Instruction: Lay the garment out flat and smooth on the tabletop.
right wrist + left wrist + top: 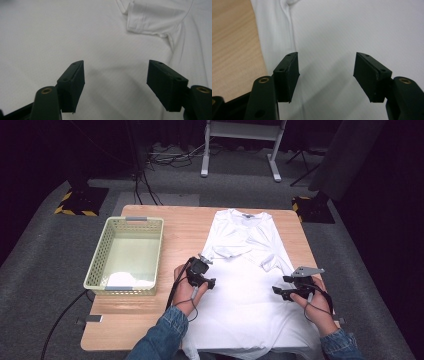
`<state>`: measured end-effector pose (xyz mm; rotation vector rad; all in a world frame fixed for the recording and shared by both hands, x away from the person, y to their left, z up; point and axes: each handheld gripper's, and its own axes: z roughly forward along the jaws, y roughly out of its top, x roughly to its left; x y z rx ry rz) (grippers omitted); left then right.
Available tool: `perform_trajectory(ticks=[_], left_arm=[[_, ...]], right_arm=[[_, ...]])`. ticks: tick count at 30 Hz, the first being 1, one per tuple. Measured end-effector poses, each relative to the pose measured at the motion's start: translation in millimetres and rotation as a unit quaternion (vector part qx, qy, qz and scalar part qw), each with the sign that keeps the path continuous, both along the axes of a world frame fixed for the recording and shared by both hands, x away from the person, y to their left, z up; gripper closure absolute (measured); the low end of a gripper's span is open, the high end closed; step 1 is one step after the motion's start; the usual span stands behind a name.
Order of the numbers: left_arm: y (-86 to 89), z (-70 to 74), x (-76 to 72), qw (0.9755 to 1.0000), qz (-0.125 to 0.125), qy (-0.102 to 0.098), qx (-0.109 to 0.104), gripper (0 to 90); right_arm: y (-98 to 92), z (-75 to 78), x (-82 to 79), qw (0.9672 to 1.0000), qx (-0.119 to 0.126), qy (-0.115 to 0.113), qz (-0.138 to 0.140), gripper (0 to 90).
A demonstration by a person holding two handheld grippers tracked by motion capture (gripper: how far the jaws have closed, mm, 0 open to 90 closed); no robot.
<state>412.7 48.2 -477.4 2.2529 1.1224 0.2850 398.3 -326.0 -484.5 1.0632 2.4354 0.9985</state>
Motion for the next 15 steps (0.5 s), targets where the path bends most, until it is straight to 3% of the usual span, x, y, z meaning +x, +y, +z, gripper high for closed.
perform_trajectory(ticks=[2,7,9,12,15], left_arm=[[1.7,-3.0,-8.4,1.0,-0.005,0.002,-0.001,35.9],[-0.4,-6.2,-26.1,0.9999,-0.016,-0.004,0.002,33.4],[-4.1,-3.7,-31.0,0.9997,-0.02,-0.01,0.006,32.1],[-13.5,0.9,-35.1,0.9991,-0.029,-0.018,0.024,35.0],[-23.9,6.0,-34.8,0.9988,-0.037,-0.025,0.02,32.8]], right_arm=[[-0.9,-4.5,-7.5,0.9999,-0.013,0.002,-0.002,30.3],[-4.6,-7.9,-27.3,0.9998,-0.006,0.005,-0.02,26.5],[-3.2,-5.8,-31.3,0.9997,-0.021,0.015,0.001,25.1],[-3.0,-1.3,-40.9,0.9998,-0.004,0.018,-0.007,23.9],[-5.1,1.5,-49.4,0.9997,0.012,0.02,-0.006,21.0]])
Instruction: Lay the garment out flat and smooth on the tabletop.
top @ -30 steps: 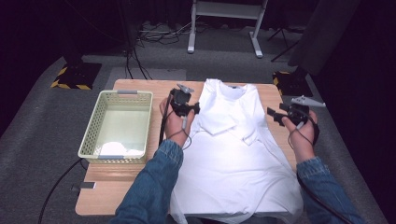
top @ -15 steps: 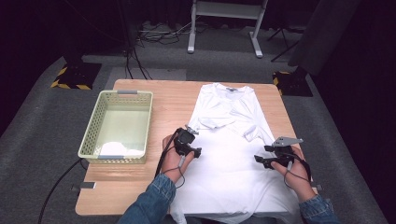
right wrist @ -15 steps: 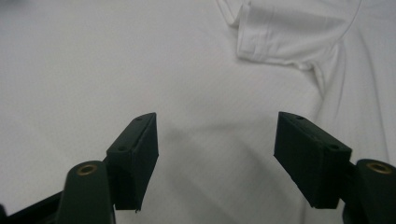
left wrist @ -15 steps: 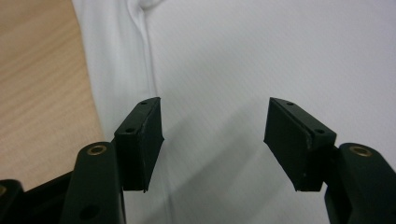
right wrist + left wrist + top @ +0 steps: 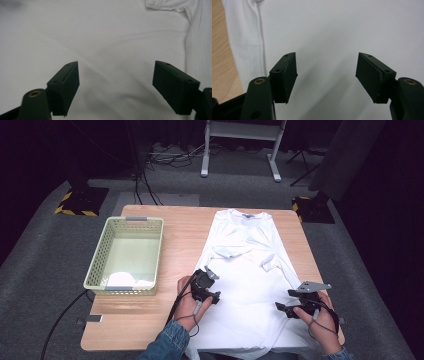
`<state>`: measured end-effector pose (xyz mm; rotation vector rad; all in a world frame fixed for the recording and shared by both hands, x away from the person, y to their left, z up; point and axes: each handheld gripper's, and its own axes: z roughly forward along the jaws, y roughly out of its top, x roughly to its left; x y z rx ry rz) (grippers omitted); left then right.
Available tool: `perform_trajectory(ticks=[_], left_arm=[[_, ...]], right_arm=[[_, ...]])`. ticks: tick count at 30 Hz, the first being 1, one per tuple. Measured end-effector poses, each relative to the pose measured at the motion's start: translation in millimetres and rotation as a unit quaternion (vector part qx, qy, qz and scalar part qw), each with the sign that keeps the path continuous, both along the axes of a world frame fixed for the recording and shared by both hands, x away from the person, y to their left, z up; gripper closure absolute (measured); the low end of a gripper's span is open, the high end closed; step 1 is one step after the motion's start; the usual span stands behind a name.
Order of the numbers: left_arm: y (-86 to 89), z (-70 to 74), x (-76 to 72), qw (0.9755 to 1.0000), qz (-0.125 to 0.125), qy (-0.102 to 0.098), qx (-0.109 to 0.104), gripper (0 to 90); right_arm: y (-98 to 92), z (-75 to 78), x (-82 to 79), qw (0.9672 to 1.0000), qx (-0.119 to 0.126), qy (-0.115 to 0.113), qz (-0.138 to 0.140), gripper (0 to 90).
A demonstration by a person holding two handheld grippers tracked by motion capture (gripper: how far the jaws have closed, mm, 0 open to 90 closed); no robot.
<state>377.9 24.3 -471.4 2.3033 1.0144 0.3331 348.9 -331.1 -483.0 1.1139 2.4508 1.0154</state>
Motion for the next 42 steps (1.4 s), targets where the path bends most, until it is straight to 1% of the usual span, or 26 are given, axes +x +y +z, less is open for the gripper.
perform_trajectory(ticks=[2,3,4,7,8,10,12,14,16,18,19,22,23,24,26,29,31,32,36,37,39,41,42], left_arm=[[-6.5,3.0,1.0,1.0,-0.003,-0.003,0.001,31.1],[-9.4,3.8,2.7,1.0,-0.008,-0.005,0.003,30.7],[-12.5,4.5,4.3,0.9999,-0.01,0.0,0.001,30.7],[-19.7,8.3,12.3,0.9999,-0.015,0.0,0.004,29.8],[-21.9,9.7,15.5,0.9999,-0.015,-0.002,0.003,29.4],[-26.4,12.7,21.4,0.9998,-0.017,-0.002,-0.002,29.3],[-32.1,14.9,26.7,0.9997,-0.022,-0.003,-0.005,29.3],[-38.2,16.3,31.4,0.9996,-0.028,-0.004,-0.006,29.3],[-44.7,16.9,35.6,0.9994,-0.035,-0.003,-0.007,29.3],[-47.7,17.1,37.5,0.9993,-0.036,-0.005,-0.005,29.3],[-50.7,17.1,39.8,0.9991,-0.041,-0.006,-0.003,29.4],[-58.5,15.2,44.7,0.9988,-0.047,-0.011,0.007,29.8],[-61.7,12.2,48.8,0.9985,-0.052,-0.014,0.014,29.8],[-61.7,12.2,48.8,0.9985,-0.052,-0.014,0.014,29.9],[-63.3,8.1,53.4,0.9986,-0.05,-0.011,0.01,30.2],[-64.3,3.8,62.6,0.9989,-0.047,-0.007,0.008,31.0],[-65.0,3.6,67.7,0.999,-0.043,-0.004,0.006,31.3],[-67.0,3.7,71.8,0.9991,-0.043,-0.004,0.002,31.3],[-70.3,2.7,76.1,0.9987,-0.049,-0.011,0.011,31.2],[-70.0,0.9,76.4,0.9986,-0.05,-0.009,0.013,31.2],[-66.6,-4.7,76.1,0.9984,-0.054,-0.003,0.017,31.2],[-60.3,-11.8,74.6,0.9984,-0.053,0.006,0.017,32.5],[-55.1,-15.4,74.3,0.9986,-0.053,0.005,0.005,33.1]], right_arm=[[-2.7,0.1,-3.6,1.0,0.009,0.003,-0.003,18.2],[-3.6,-0.3,-4.9,0.9999,0.013,0.004,-0.005,18.3],[-4.2,-0.6,-6.2,0.9999,0.013,0.003,-0.007,19.3],[-6.1,-2.0,-11.8,1.0,-0.002,0.005,0.001,21.4],[-7.2,-2.2,-13.9,1.0,-0.002,0.005,0.002,22.9],[-10.1,-1.7,-17.8,1.0,0.005,0.004,0.001,24.3],[-14.0,-0.2,-20.5,0.9998,0.019,0.009,-0.002,26.9],[-17.4,1.9,-20.3,0.9996,0.026,0.011,-0.007,29.9],[-20.6,3.8,-19.1,0.9995,0.027,0.013,-0.014,31.3],[-21.6,4.7,-19.2,0.9994,0.027,0.013,-0.019,32.3],[-22.5,7.2,-21.3,0.9992,0.029,0.008,-0.027,32.8],[-23.1,8.6,-24.4,0.9991,0.033,0.007,-0.025,33.0],[-24.7,8.3,-26.9,0.9991,0.035,0.005,-0.022,33.0],[-25.8,7.8,-27.6,0.9992,0.034,0.005,-0.023,33.0],[-27.1,7.1,-27.8,0.9992,0.033,0.004,-0.024,33.0],[-28.2,4.1,-26.6,0.9992,0.03,0.0,-0.028,32.8],[-26.1,1.5,-25.7,0.9993,0.029,-0.003,-0.024,33.6],[-23.8,-1.6,-24.4,0.9995,0.026,-0.002,-0.016,34.2],[-20.2,-7.0,-21.9,0.9996,0.025,0.001,-0.011,34.4],[-19.7,-8.1,-21.0,0.9997,0.024,0.002,-0.008,34.1],[-18.8,-10.6,-17.7,0.9997,0.022,0.004,-0.007,32.8],[-19.0,-10.9,-13.3,0.9998,0.014,0.0,-0.011,31.5],[-19.0,-10.5,-10.2,0.9999,0.01,-0.001,-0.009,31.3]])
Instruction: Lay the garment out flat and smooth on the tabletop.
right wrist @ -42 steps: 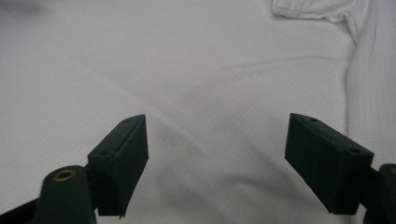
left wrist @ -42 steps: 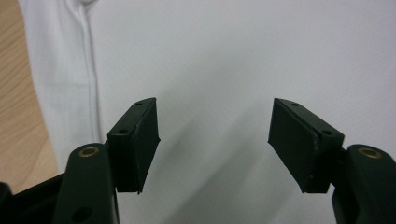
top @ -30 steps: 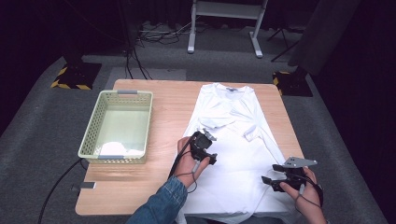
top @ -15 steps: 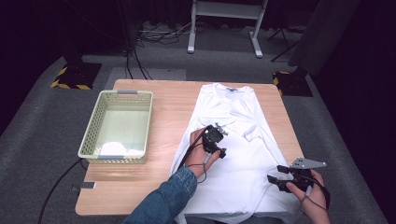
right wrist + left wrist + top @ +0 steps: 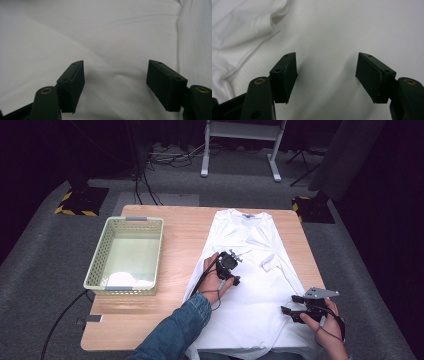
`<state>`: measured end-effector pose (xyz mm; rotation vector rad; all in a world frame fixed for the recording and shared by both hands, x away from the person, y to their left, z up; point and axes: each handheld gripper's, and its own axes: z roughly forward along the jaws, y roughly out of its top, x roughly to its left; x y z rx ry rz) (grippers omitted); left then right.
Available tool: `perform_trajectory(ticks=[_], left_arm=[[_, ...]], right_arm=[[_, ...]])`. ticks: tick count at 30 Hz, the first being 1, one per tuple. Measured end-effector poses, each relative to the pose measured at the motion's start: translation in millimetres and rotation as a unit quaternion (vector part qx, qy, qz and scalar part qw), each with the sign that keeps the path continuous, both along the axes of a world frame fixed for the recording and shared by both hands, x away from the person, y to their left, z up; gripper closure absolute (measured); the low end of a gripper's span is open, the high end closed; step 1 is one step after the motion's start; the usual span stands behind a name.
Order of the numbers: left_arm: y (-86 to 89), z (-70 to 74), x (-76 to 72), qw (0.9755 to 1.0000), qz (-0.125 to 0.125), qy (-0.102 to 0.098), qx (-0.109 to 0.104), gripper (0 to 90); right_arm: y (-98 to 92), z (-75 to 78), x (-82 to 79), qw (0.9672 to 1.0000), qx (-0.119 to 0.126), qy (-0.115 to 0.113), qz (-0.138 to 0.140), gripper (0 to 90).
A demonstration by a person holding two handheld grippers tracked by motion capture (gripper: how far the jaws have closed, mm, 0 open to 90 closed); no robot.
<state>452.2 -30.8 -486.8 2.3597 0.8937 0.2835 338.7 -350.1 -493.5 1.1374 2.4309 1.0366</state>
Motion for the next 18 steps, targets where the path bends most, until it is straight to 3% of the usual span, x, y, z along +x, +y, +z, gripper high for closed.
perform_trajectory(ticks=[5,7,10,13,16,18], left_arm=[[12.0,0.6,-3.6,1.0,-0.001,-0.001,0.003,34.9],[13.4,0.9,-8.7,1.0,-0.003,-0.001,0.0,38.3],[13.2,1.5,-19.2,0.9999,-0.012,-0.003,0.002,46.0],[8.9,3.5,-32.9,0.9996,-0.026,0.006,0.009,47.8],[2.8,5.0,-43.5,0.9992,-0.036,0.012,0.017,47.7],[-0.2,5.5,-44.2,0.9994,-0.026,0.011,0.021,41.8]], right_arm=[[3.5,-0.5,29.8,0.9998,-0.018,0.005,0.009,28.7],[4.1,1.3,32.6,0.9992,-0.035,0.005,0.019,31.9],[1.0,0.9,26.8,0.9988,-0.04,0.001,0.03,33.0],[-7.4,2.2,17.1,0.9983,-0.042,0.006,0.04,34.3],[-14.1,4.1,9.1,0.9978,-0.05,0.015,0.041,34.3],[-15.7,6.7,5.7,0.9969,-0.061,0.027,0.041,34.3]])
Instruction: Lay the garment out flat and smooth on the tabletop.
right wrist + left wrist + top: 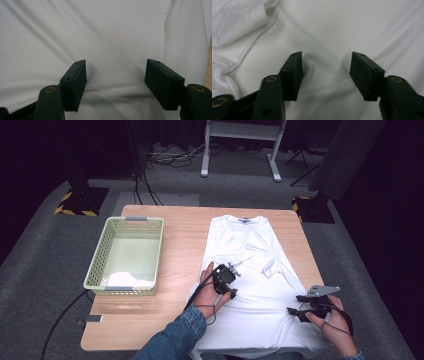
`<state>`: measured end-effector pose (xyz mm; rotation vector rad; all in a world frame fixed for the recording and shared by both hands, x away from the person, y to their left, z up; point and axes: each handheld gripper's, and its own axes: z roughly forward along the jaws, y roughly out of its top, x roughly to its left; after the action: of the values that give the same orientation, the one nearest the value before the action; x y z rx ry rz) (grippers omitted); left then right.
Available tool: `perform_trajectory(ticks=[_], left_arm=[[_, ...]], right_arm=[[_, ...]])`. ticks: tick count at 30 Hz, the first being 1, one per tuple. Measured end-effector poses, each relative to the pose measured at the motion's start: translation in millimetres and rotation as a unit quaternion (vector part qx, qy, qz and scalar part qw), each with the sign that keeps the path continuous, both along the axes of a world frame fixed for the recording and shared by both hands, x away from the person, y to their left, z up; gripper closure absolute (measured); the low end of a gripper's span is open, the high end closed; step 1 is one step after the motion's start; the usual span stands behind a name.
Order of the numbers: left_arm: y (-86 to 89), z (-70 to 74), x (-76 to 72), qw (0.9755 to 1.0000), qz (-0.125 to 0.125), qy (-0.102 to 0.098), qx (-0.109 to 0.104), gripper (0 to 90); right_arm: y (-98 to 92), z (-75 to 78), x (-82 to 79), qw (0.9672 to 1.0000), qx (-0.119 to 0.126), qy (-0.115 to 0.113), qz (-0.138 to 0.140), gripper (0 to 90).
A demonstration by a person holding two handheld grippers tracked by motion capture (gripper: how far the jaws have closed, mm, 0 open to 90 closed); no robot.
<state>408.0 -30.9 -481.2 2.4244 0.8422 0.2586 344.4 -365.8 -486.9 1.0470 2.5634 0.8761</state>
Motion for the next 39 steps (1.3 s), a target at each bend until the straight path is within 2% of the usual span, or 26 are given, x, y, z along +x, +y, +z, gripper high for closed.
perform_trajectory(ticks=[1,4,7,10,16,20,23,28,33,35,38,39], left_arm=[[-0.2,0.9,1.4,1.0,0.005,-0.005,0.0,36.8],[0.3,7.5,7.2,0.9998,0.014,-0.014,-0.01,36.5],[-2.9,17.6,12.8,0.9993,0.016,-0.032,-0.01,35.2],[-9.9,26.0,20.0,0.9991,0.014,-0.04,-0.007,34.4],[-28.0,36.9,38.2,0.9986,0.008,-0.052,-0.002,34.2],[-38.4,39.1,49.7,0.9984,0.006,-0.056,0.002,35.3],[-46.0,37.1,61.7,0.998,0.014,-0.062,0.001,35.2],[-53.9,31.0,75.9,0.9984,0.016,-0.055,-0.003,37.0],[-56.3,18.2,86.9,0.9988,0.017,-0.046,-0.007,41.7],[-57.3,12.5,90.9,0.9987,0.022,-0.045,0.002,43.1],[-58.2,4.5,96.7,0.9989,0.028,-0.036,0.009,48.4],[-58.1,2.1,98.2,0.9989,0.031,-0.031,0.016,55.5]], right_arm=[[-0.6,0.9,-1.5,1.0,-0.004,0.004,-0.002,34.2],[-2.2,2.1,-3.8,0.9999,0.0,0.01,-0.01,34.1],[-7.8,6.4,-4.5,0.9994,0.021,-0.007,-0.026,33.8],[-12.6,12.3,-5.7,0.9987,0.028,-0.021,-0.037,33.9],[-18.1,17.0,-6.2,0.9976,0.042,-0.029,-0.047,35.1],[-17.2,18.5,-7.2,0.9977,0.045,-0.03,-0.042,35.6],[-16.4,19.3,-7.1,0.9978,0.045,-0.029,-0.039,35.4],[-14.7,16.3,-5.6,0.9983,0.041,-0.022,-0.035,35.0],[-13.8,17.4,-6.5,0.9984,0.04,-0.02,-0.034,34.5],[-13.5,17.9,-7.2,0.9985,0.038,-0.019,-0.034,34.3],[-12.6,18.2,-8.2,0.9986,0.037,-0.02,-0.033,34.2],[-12.0,18.4,-8.5,0.9986,0.037,-0.019,-0.033,34.2]])
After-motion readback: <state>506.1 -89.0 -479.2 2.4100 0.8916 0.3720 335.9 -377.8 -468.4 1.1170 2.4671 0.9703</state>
